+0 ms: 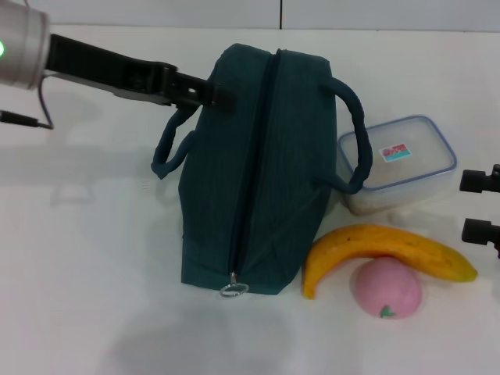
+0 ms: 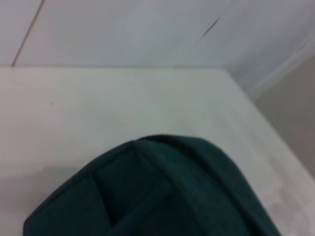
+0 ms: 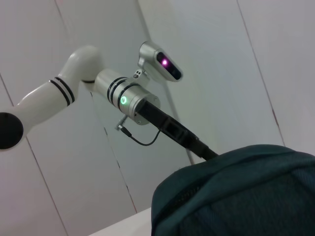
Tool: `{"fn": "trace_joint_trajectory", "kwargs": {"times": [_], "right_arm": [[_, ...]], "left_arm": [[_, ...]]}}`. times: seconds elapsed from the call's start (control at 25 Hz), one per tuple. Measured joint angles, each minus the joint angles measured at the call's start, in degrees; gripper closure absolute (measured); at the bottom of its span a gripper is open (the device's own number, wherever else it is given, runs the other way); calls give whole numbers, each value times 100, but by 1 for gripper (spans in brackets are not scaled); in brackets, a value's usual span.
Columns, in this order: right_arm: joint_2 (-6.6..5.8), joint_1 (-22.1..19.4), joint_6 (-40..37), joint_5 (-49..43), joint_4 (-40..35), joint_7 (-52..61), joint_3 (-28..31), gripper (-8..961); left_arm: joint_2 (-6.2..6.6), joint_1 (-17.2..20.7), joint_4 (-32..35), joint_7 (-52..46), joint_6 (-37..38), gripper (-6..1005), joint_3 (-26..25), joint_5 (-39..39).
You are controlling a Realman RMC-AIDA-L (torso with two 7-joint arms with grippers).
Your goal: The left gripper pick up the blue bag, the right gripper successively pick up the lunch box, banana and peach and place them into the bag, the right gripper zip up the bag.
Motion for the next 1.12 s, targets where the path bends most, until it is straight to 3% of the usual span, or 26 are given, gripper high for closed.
{"fn": "trace_joint_trajectory", "kwargs": {"times": [0.28,0.8,1.12], "right_arm": [[20,-105,4,0,44,-139,0,157],[14,-135,48,-10,278,-269,0,157],[26,-167,47,-10,300,-270,0,157]], "left_arm": [[-120,-382,-98,-177,-9,188,157,675],[10,-557,-362,-220,-10,302,162,840],[18,-557,-493,-282,5,653,163,864]]}}
